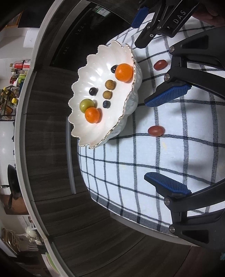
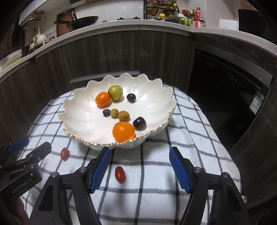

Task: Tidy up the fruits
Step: 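Lower both open tools onto the cloth around the two red dates, then grasp one red date with the left tool while the right tool grasps the other red date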

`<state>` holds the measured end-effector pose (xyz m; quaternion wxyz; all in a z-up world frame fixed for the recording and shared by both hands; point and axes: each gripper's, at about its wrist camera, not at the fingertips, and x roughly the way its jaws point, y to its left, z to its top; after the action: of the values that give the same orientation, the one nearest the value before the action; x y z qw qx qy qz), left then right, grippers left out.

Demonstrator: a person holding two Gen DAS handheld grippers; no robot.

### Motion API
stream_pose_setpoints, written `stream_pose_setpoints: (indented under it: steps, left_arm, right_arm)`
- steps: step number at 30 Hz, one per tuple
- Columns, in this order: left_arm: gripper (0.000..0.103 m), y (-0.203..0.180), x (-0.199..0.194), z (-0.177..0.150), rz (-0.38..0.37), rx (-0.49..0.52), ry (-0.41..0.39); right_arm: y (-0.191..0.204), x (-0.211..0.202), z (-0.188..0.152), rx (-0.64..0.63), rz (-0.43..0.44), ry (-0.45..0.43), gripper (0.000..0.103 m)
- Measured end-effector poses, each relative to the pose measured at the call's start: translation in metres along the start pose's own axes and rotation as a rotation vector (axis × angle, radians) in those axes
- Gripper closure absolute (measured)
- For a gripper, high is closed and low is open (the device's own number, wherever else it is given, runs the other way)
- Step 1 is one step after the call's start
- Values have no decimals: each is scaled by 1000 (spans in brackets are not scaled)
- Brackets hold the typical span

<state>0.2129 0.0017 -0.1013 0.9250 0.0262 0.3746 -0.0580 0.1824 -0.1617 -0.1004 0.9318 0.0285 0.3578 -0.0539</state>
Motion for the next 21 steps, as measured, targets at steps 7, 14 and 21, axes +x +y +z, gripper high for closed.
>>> stream_pose_setpoints:
  steps: [7, 14, 21]
  left_arm:
    - [26, -1, 11, -8, -4, 16, 19]
    - [31, -2, 25, -14, -10, 31, 45]
    - [43, -5, 37, -14, -35, 49, 62]
  right_arm:
    - [5, 5, -10, -12, 8, 6, 32]
    - [9, 13, -16, -24, 21, 31, 33]
    - [14, 23, -21, -27, 36, 67, 44]
